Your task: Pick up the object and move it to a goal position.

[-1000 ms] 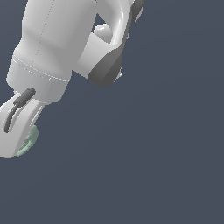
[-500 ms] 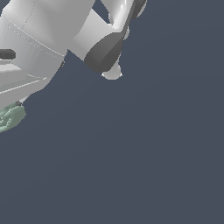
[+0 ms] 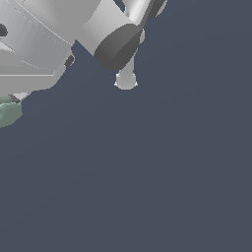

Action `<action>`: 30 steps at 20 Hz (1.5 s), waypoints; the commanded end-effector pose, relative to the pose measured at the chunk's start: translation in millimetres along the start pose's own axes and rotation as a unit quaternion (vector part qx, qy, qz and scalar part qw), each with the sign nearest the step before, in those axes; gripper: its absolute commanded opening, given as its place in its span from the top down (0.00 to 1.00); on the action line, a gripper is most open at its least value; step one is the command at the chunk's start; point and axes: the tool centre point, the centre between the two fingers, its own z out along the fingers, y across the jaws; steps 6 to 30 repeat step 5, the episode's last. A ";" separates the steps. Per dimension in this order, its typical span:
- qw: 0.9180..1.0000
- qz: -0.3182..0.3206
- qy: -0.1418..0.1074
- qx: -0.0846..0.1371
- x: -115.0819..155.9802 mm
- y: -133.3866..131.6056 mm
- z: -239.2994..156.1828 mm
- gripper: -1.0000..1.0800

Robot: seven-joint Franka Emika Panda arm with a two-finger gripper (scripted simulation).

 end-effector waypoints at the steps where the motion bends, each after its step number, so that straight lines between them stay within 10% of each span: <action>1: 1.000 0.008 0.005 -0.002 3.2 0.8 -2.8 1.00; 30: 1.000 0.011 0.007 -0.003 4.6 1.2 -4.4 1.00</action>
